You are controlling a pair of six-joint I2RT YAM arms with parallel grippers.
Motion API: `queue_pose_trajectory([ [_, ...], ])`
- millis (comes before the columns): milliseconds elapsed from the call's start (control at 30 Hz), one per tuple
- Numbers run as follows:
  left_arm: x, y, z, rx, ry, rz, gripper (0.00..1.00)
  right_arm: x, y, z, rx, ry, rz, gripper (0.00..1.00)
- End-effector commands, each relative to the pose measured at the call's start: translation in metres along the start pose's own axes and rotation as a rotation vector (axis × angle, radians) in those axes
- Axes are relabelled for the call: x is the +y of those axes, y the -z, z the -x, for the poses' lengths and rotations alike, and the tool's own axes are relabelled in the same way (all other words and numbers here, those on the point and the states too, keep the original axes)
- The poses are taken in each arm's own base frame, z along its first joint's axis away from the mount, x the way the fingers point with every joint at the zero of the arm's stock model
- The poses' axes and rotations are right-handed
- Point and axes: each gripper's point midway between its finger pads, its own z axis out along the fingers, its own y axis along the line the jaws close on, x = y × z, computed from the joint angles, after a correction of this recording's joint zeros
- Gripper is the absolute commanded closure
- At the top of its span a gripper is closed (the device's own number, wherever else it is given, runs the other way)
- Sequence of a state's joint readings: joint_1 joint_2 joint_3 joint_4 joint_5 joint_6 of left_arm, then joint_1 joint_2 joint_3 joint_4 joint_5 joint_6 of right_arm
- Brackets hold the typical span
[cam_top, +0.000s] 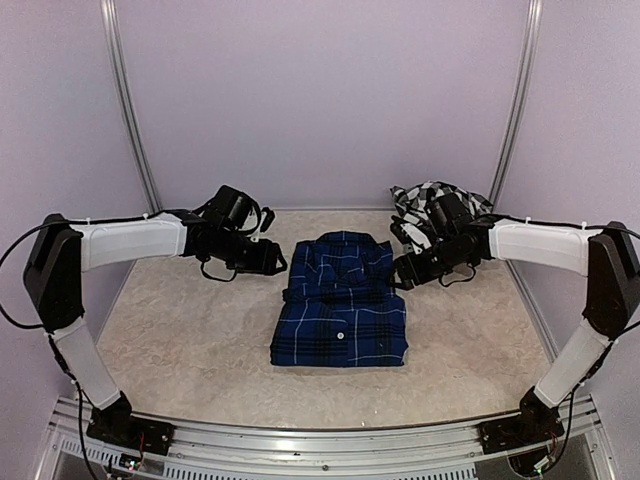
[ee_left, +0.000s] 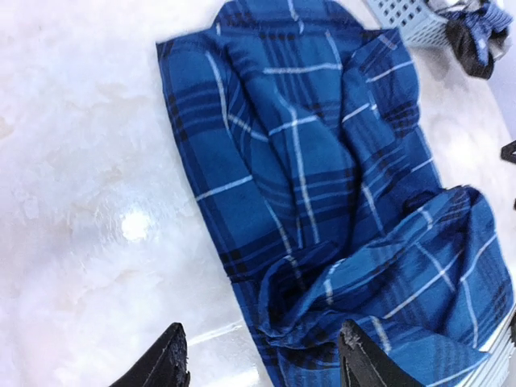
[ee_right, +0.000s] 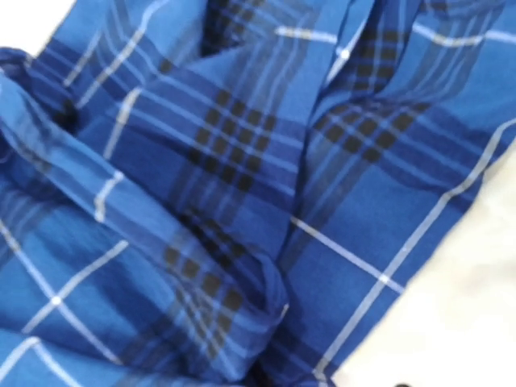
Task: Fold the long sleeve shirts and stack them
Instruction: Fold the rectangle-folded shirt at the center of the board, then smooth out the 2/3-rectangle-folded shirt at the center of the board.
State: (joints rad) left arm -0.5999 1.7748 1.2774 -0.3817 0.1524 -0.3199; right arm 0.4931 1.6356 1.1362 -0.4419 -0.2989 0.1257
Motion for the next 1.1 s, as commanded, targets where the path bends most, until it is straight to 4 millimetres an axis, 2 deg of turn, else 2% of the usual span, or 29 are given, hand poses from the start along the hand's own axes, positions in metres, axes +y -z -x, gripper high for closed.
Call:
queue_pose_trajectory([
  [0, -0.032, 0.032, 0.020, -0.140, -0.019, -0.084, 0.39, 0.019, 0.020, 0.006, -0.044, 0.001, 0.048, 0.34],
  [167, -0.103, 0.039, -0.001, -0.146, -0.089, -0.327, 0.39, 0.056, 0.021, -0.017, -0.028, -0.009, 0.182, 0.44],
  [267, -0.126, 0.029, -0.021, -0.121, -0.096, -0.396, 0.39, 0.064, 0.011, -0.031, -0.006, -0.029, 0.230, 0.51],
  [367, -0.132, 0.008, -0.041, -0.083, -0.085, -0.404, 0.40, 0.063, -0.004, -0.040, 0.015, -0.043, 0.249, 0.57],
  [467, -0.123, -0.013, -0.055, -0.063, -0.067, -0.356, 0.41, 0.060, -0.021, -0.044, 0.033, -0.037, 0.255, 0.58],
  [633, -0.092, -0.046, -0.083, -0.018, -0.046, -0.234, 0.42, 0.046, -0.053, -0.056, 0.090, -0.041, 0.224, 0.59],
  [800, -0.066, -0.074, -0.120, 0.065, -0.034, -0.132, 0.43, 0.028, -0.069, -0.071, 0.130, -0.025, 0.152, 0.58],
  [900, -0.065, -0.082, -0.136, 0.089, -0.047, -0.110, 0.43, 0.024, -0.067, -0.072, 0.140, -0.002, 0.122, 0.55],
  [967, -0.067, -0.083, -0.139, 0.092, -0.057, -0.095, 0.43, 0.027, -0.057, -0.060, 0.108, 0.021, 0.121, 0.52],
  [1067, -0.071, -0.076, -0.134, 0.071, -0.069, -0.079, 0.43, 0.034, -0.034, -0.037, 0.047, 0.047, 0.119, 0.48],
])
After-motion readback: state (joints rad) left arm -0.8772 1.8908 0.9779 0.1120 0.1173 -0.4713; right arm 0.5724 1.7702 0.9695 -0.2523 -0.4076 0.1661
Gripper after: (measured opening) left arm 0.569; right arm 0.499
